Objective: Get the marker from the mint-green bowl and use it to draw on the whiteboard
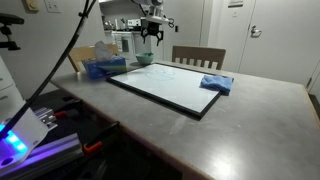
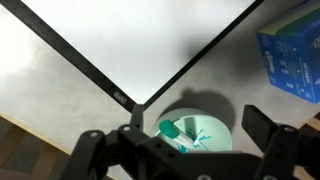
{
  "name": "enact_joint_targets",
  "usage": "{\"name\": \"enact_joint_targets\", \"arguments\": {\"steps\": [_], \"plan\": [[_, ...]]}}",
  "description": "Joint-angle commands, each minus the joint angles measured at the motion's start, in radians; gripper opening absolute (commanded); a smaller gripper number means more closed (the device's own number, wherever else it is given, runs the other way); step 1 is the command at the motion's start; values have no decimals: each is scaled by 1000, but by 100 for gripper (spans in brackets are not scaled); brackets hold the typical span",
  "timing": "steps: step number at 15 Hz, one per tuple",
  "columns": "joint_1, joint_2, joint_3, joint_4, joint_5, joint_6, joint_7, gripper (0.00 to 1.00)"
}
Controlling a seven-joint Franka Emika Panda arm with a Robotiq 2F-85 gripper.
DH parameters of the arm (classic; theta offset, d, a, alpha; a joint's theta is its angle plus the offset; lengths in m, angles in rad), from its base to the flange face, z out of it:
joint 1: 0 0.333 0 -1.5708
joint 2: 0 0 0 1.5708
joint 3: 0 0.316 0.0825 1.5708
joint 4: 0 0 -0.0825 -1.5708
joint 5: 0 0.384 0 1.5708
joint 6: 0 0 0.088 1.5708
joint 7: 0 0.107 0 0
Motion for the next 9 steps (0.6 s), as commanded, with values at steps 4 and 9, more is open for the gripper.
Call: {"name": "enact_joint_targets", "arguments": {"steps": [4, 9], "plan": [[20, -95, -41, -21, -44, -201, 121, 100], [19, -116, -47, -14, -50, -294, 153, 100]]}}
